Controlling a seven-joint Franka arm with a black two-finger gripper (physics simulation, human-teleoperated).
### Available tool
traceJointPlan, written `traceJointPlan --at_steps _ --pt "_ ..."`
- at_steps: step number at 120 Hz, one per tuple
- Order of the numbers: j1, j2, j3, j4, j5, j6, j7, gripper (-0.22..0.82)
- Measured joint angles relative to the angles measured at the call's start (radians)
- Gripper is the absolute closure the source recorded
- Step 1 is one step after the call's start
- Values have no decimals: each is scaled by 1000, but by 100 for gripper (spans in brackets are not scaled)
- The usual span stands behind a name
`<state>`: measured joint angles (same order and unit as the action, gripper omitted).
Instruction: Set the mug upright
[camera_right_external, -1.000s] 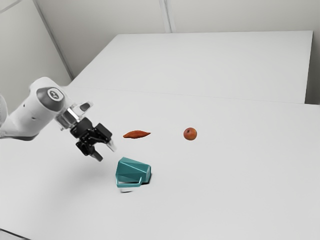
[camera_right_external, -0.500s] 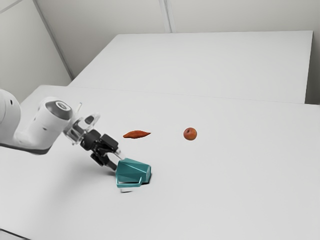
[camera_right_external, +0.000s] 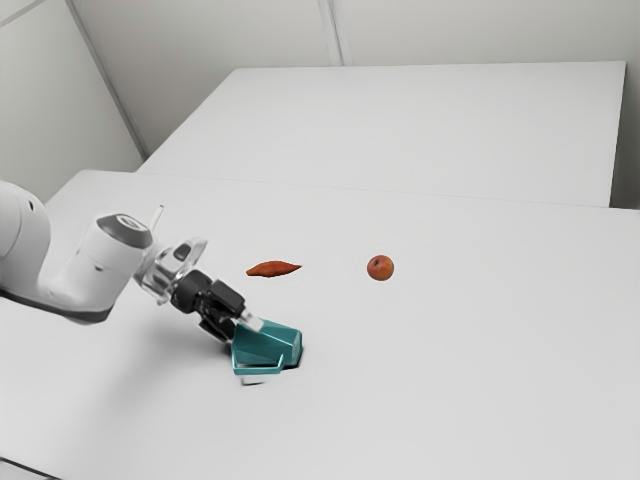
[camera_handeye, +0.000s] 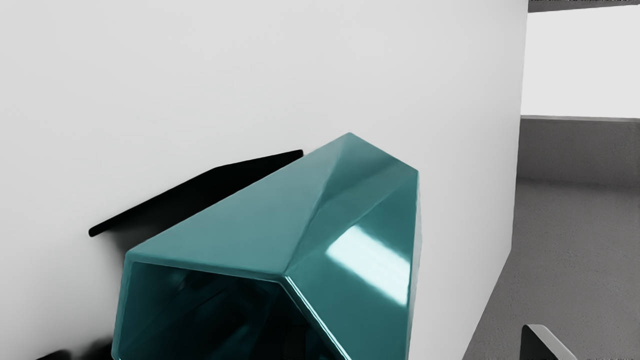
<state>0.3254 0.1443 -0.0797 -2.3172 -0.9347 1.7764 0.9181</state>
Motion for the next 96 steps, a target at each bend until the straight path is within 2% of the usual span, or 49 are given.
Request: traceJointPlan --at_steps 51,70,96 --pt "-7 1 -2 10 -20 -3 81 66" --pt "-10 2 -3 13 -18 2 99 74" --pt "-11 -10 -4 13 -8 9 116 77"
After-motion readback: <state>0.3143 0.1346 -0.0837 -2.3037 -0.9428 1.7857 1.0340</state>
